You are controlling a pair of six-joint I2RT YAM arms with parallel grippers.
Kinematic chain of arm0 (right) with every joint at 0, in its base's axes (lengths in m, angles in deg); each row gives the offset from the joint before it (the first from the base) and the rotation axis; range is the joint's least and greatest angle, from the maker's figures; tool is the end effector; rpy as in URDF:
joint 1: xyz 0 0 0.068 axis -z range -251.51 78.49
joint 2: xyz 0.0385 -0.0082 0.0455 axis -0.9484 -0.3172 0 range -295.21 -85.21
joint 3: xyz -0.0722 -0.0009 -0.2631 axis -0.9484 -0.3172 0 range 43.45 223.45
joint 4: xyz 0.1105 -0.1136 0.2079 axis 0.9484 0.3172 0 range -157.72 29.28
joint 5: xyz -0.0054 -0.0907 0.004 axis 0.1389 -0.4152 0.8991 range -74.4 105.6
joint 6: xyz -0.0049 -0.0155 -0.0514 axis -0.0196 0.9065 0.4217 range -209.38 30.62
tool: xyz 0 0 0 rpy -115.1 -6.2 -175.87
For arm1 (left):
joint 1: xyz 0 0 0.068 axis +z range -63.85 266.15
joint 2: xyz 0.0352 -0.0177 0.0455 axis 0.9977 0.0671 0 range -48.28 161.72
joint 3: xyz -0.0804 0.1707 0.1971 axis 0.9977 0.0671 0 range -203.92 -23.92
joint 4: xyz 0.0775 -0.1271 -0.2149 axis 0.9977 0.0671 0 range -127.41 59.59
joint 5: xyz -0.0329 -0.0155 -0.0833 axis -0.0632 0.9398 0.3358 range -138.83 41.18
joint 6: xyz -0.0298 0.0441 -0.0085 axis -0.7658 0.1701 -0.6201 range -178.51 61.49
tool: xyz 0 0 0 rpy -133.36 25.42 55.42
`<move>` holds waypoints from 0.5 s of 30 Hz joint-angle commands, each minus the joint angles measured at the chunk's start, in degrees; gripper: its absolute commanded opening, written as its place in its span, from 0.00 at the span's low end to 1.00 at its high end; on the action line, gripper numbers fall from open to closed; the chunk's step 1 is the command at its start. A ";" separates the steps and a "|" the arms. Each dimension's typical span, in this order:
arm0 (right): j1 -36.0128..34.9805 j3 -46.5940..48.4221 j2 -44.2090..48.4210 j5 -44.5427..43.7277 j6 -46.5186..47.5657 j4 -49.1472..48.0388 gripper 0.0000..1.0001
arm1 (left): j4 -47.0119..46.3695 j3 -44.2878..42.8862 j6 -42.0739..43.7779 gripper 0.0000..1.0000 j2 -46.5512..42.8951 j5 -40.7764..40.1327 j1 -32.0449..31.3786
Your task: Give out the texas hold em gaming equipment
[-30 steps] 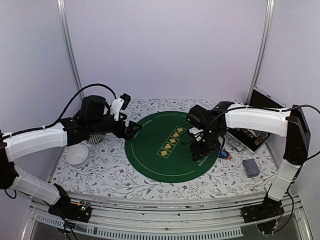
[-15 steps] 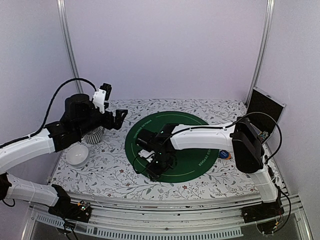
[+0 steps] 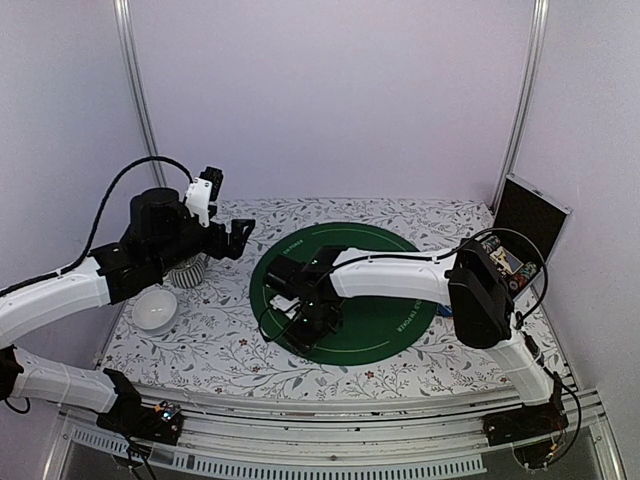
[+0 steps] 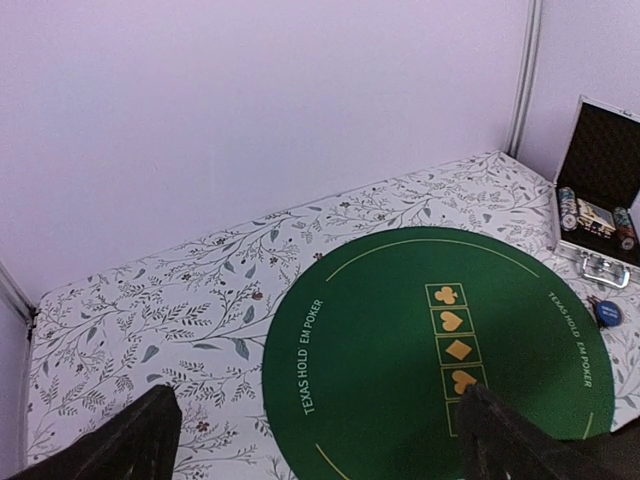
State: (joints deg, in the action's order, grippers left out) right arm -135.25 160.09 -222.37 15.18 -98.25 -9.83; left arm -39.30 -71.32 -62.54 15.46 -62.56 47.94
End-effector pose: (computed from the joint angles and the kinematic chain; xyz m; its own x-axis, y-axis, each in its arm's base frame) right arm 0.2153 0.4359 0.1559 -0.5664 -0.7996 -0.1994 -0.8186 0.5739 0.0239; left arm 0.2098 -0.1543 0.3118 -0.2252 0.0905 -0.9701 0.4054 0.9141 -0.0089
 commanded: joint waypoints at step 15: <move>13.59 -21.70 30.40 -8.20 -0.83 -0.41 0.99 | -1.61 0.84 2.68 0.98 0.09 0.53 0.24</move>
State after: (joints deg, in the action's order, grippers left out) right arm -131.45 147.59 -202.37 12.44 -96.08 -11.56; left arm -39.72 -70.99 -60.82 15.48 -62.50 47.91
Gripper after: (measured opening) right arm 0.989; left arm 0.982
